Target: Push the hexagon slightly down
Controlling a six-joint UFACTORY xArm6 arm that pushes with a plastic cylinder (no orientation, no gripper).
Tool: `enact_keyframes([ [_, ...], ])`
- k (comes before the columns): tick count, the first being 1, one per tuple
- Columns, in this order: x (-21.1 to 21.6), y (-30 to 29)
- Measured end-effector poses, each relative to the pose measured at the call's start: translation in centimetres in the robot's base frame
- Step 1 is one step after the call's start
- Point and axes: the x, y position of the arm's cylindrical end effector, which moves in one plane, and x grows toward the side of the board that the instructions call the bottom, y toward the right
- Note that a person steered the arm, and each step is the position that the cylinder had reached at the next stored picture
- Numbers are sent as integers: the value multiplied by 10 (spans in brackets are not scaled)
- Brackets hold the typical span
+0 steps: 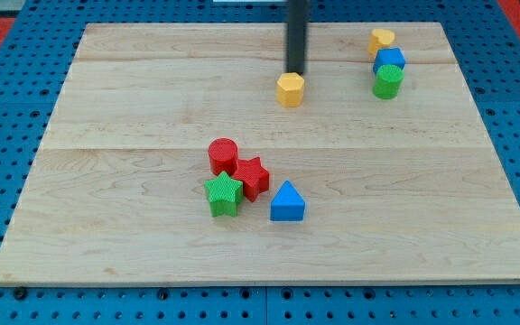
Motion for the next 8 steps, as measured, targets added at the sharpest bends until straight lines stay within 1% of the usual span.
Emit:
enact_keyframes([
  [1, 54, -20],
  [2, 43, -39],
  [3, 14, -24],
  [4, -19, -84],
  [5, 45, -88],
  [6, 75, -93],
  [7, 26, -94],
  [8, 17, -35],
])
